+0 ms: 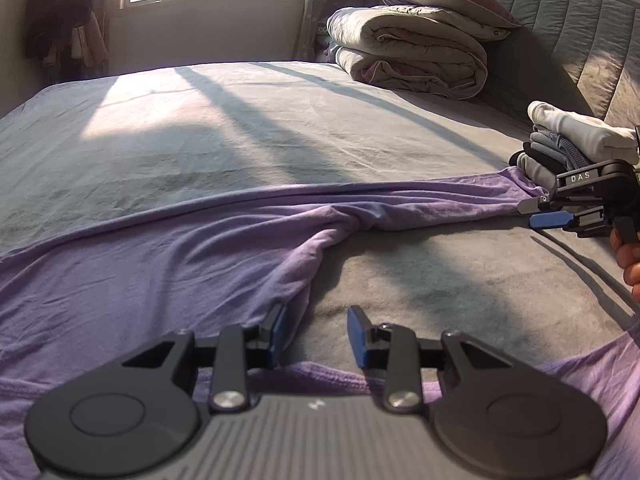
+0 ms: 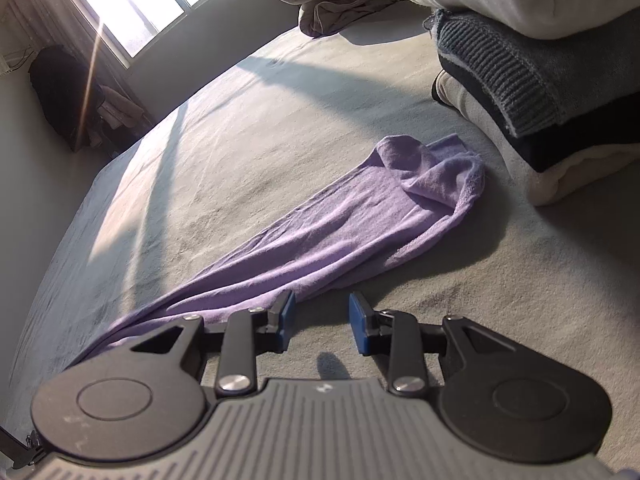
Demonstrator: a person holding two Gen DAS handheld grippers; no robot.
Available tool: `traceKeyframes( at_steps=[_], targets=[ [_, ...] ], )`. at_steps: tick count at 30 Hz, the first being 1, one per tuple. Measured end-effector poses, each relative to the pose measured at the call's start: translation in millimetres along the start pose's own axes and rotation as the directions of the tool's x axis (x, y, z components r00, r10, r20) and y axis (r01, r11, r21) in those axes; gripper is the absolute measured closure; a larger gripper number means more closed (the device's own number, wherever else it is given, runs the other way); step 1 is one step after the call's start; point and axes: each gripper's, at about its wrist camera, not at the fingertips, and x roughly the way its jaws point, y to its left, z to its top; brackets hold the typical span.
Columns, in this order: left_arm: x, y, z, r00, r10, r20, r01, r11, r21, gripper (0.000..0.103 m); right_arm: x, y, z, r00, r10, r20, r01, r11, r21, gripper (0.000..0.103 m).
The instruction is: Fold clothes
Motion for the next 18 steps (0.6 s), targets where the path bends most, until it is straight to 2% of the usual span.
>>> traceKeyframes(
  at_steps=[11,15,16,17,18],
  targets=[
    [5.0,7.1,5.2,1.000,0.007,0.009,-0.007,1.000,-0.025,0.081,-14.8,-32.1,6.0,0.995,-0.053,0.089,0.045,0.996,0.082,0.073],
    [6.8,8.3,6.4,1.000,0.015,0.013,-0.014,0.999,-0.030,0.092,-5.3,-32.1,7.9,0.992,-0.049,0.116,0.039,0.996,0.086,0.073],
    [7.1,9.2,6.7,1.000,0.019,0.013,-0.019,0.999,-0.033,0.099,-2.6,-30.3,9.2,0.991,-0.049,0.121,0.040,0.996,0.079,0.076],
    [6.9,10.6,6.9,1.000,0.021,0.014,-0.020,0.999,-0.041,0.102,0.4,-27.8,10.8,0.991,-0.056,0.119,0.048,0.997,0.063,0.090],
    [6.1,13.0,7.0,1.000,0.018,0.015,-0.018,0.998,-0.057,0.102,2.8,-25.9,12.2,0.991,-0.061,0.116,0.056,0.997,0.045,0.099]
  ],
)
